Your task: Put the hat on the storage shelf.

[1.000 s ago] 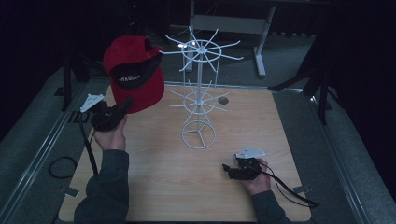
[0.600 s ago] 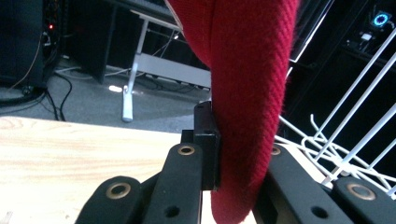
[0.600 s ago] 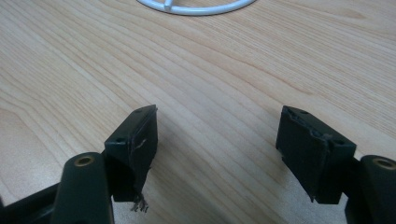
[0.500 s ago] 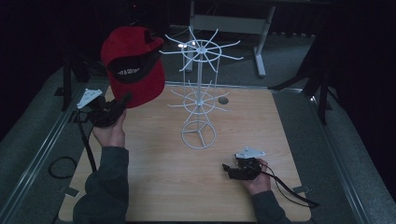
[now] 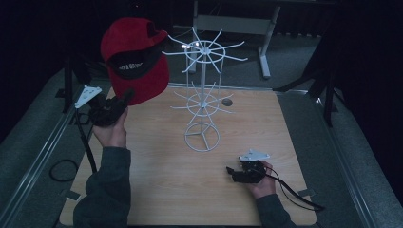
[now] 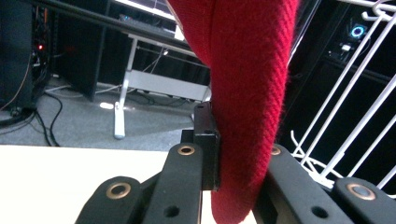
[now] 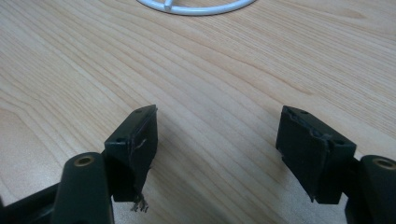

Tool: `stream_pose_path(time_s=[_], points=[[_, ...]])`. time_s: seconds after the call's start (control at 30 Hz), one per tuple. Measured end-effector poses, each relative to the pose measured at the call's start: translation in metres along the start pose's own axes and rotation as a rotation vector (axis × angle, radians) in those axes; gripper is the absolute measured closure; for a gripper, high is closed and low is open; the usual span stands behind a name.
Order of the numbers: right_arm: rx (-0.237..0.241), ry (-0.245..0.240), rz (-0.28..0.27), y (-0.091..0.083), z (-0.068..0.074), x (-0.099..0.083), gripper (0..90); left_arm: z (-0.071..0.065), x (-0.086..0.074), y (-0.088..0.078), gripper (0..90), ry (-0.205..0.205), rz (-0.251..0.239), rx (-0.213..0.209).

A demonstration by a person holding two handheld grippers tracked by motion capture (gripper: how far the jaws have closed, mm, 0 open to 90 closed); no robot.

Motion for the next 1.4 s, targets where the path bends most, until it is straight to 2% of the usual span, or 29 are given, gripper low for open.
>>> stream_pose_path(time_s=[0.83,1.4], points=[[0.0,0.002,0.001,0.0,0.0,0.0,29.0,-0.012,0.018,-0.01,86.0,0.029,-0.061,-0.037],[0.0,0.002,0.0,0.0,0.0,0.0,29.0,-0.019,0.015,-0.013,86.0,0.034,-0.07,-0.079]])
Point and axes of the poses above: each handheld gripper's, and its own axes: y roughly forward along the jaws, x roughly out of its top, z roughly to its left, the point moved 4 cm from there along y, roughly forward along the jaws, and after that the axes turned 14 degrees about y, right-handed, at the moved point
